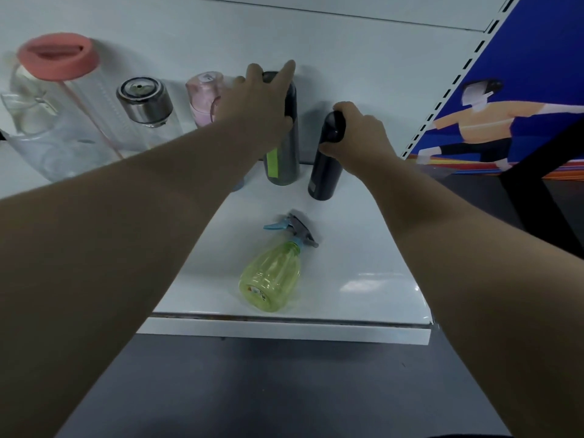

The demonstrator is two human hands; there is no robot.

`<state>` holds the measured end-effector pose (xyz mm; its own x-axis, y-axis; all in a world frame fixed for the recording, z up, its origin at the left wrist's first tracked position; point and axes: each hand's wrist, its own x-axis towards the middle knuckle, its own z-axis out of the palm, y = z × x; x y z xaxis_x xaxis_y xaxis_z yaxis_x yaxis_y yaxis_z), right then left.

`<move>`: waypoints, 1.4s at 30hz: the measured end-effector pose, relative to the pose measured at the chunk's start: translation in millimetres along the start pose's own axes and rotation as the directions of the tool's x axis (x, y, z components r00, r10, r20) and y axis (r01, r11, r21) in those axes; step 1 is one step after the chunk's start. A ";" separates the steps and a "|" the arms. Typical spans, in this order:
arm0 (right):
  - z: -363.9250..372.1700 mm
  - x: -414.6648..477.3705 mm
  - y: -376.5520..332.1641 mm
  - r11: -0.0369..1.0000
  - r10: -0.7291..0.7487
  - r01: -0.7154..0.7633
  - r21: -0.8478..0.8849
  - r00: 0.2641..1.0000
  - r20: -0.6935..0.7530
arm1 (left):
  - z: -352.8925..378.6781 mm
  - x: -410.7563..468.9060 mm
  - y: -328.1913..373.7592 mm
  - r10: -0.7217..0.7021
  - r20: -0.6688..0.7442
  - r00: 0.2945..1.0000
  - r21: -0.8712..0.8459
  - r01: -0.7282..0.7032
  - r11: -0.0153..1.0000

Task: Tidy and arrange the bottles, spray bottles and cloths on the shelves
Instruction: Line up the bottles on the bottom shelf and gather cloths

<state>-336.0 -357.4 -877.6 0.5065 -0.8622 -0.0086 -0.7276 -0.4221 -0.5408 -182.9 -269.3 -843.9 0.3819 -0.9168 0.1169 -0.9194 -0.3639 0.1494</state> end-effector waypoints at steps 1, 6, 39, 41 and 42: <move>0.9 -0.1 0.3 1.000 0.003 -0.003 0.016 1.000 -0.004 | 0.3 -0.9 0.2 0.014 -0.004 1.000 0.007 -0.014 1.000; 2.1 1.1 1.9 0.999 0.003 -0.002 0.036 1.000 -0.024 | -3.4 6.2 9.9 0.049 0.019 0.999 -0.012 -0.049 0.999; -15.5 -41.8 -52.1 0.738 -0.220 0.160 -0.656 0.975 -0.010 | 64.7 -177.7 -4.7 -0.047 0.464 0.884 -0.196 0.154 0.969; -17.6 -48.9 -62.5 0.736 -0.241 0.167 -0.656 0.970 -0.024 | 74.4 -185.0 -3.2 -0.071 0.517 0.853 -0.205 0.204 0.957; -18.1 -52.2 -65.7 0.736 -0.254 0.175 -0.654 0.967 -0.027 | 76.7 -188.0 -1.6 -0.087 0.547 0.832 -0.228 0.248 0.942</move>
<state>-323.0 -289.8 -826.4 0.6619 -0.7342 0.1513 -0.7495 -0.6447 0.1504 -260.5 -108.9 -941.4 0.3461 -0.8215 -0.4531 -0.7496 -0.5326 0.3931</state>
